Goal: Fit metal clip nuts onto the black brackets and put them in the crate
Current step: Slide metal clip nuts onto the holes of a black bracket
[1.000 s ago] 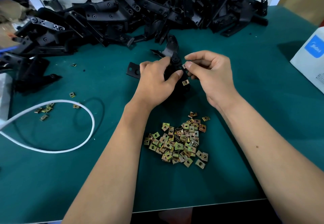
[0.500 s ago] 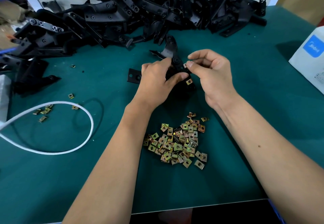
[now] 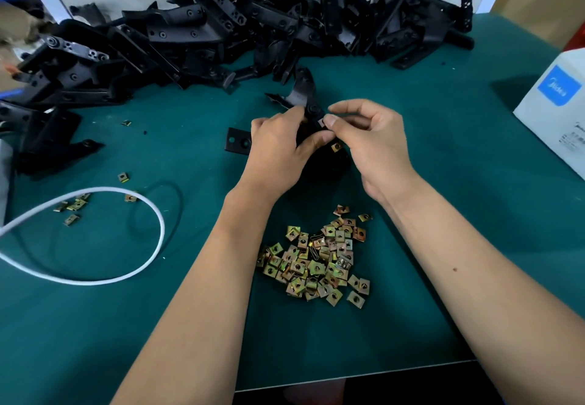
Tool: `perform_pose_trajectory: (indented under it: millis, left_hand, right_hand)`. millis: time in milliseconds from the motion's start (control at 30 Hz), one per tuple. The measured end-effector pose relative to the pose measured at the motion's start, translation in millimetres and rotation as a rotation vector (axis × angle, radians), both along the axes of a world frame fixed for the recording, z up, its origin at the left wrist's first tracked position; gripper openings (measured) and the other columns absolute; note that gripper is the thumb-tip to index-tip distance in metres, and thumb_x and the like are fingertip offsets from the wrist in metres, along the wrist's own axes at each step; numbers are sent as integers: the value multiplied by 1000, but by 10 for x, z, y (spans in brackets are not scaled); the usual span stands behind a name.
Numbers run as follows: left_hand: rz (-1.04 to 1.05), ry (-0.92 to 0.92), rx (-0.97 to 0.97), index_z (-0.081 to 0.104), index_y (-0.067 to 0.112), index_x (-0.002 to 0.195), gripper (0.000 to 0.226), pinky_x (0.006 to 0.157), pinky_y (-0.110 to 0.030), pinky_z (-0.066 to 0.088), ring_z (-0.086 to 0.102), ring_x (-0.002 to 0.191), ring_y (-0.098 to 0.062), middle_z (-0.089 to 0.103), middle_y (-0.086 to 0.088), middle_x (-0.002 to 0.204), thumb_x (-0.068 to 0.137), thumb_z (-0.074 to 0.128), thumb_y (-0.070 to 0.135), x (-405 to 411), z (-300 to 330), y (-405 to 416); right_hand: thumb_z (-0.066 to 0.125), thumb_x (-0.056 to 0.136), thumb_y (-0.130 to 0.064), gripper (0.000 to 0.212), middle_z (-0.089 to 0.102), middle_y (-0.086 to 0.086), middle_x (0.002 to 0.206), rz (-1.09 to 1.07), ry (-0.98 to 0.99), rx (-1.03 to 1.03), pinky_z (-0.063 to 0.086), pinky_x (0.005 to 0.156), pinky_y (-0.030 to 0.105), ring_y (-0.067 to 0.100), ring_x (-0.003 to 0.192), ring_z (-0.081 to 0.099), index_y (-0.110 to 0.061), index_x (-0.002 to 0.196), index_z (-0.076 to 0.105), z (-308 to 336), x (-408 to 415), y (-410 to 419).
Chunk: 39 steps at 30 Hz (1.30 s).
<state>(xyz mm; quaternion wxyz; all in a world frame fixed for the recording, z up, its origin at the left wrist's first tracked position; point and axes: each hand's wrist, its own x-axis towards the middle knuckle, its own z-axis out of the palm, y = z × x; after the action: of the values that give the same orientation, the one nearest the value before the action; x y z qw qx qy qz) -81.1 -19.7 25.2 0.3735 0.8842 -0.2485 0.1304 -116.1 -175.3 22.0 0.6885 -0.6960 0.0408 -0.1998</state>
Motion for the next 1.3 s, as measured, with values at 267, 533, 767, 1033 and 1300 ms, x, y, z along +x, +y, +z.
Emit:
perform_pose_trajectory:
  millis: [267,533,767,1033,1300]
  left_hand:
    - [52,36,34,62,17,116,53,103,-42,33,62,99,-20,69,3,100,88,68,62,30,-63,35]
    - [66,30,43,58,15,117,55,101,-42,31,60,99,-23,68,1,100,90,65,62,41,-78,-19]
    - [90,72,33,56,10,110,56,99,-41,31,58,96,-24,65,-1,98,91,62,63,40,-103,-35]
    - [172,115,-22,56,13,105,52,91,-38,29,60,93,-24,65,3,94,93,61,63,46,-111,-51]
    - [388,179,-57,44,12,93,38,94,-43,27,50,81,-28,49,8,75,108,42,47,101,-125,-51]
  right_hand:
    - [65,98,-28,30,76,18,84,-74,1,-248,59,80,48,28,86,75,-6,83,79,29,-21,14]
    - [59,102,-26,24,79,-10,88,-105,-61,-298,57,83,23,3,89,74,-21,92,80,59,-28,67]
    - [60,101,-21,23,79,-6,91,-46,-50,-146,59,85,28,11,93,74,-27,88,78,17,-11,172]
    - [59,103,-17,21,79,-11,102,44,32,-137,52,85,13,-1,104,70,-19,108,80,14,10,-42]
    - [84,82,-13,27,76,-10,95,82,18,-429,53,86,17,2,92,70,-20,108,78,-43,1,-29]
